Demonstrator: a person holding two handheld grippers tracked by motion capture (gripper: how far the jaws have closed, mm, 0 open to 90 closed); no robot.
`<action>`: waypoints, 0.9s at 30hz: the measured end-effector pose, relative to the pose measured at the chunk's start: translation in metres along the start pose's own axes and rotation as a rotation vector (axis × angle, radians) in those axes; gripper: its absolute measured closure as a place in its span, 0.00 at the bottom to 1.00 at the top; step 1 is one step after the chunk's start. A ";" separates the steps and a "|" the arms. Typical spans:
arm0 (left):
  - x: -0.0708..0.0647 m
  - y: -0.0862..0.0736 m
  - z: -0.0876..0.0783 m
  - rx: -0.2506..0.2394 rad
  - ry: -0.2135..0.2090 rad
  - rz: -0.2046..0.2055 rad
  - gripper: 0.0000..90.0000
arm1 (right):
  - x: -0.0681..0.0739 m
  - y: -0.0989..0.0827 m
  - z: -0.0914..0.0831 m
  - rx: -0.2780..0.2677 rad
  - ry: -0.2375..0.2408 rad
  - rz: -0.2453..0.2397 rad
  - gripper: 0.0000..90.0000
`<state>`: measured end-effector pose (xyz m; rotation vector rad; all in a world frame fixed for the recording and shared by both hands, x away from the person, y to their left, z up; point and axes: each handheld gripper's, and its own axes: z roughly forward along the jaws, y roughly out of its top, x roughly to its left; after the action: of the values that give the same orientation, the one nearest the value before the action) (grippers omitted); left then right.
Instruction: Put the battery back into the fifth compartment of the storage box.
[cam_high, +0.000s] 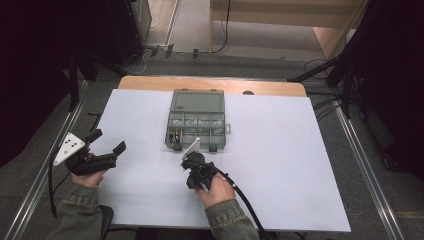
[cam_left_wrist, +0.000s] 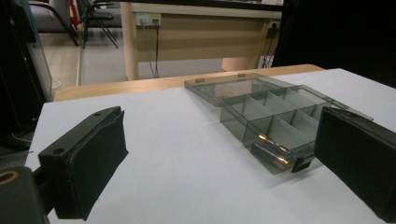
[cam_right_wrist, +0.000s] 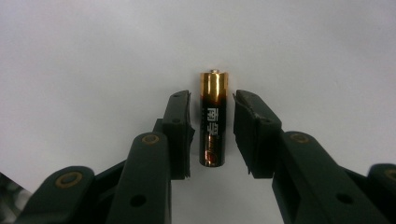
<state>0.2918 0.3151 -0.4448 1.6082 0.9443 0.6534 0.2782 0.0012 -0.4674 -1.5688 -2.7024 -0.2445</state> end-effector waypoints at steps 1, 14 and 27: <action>0.000 0.000 0.000 0.001 0.000 0.002 0.03 | 0.000 0.000 0.001 0.003 -0.005 0.000 0.77; 0.000 0.000 -0.001 -0.001 0.003 0.004 0.03 | 0.000 -0.002 0.001 0.001 -0.003 -0.009 0.86; -0.002 -0.001 0.002 0.007 -0.004 0.009 0.03 | -0.006 -0.007 -0.011 -0.074 0.069 -0.011 0.86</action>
<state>0.2916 0.3123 -0.4457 1.6202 0.9375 0.6533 0.2741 -0.0091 -0.4582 -1.5329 -2.6803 -0.3963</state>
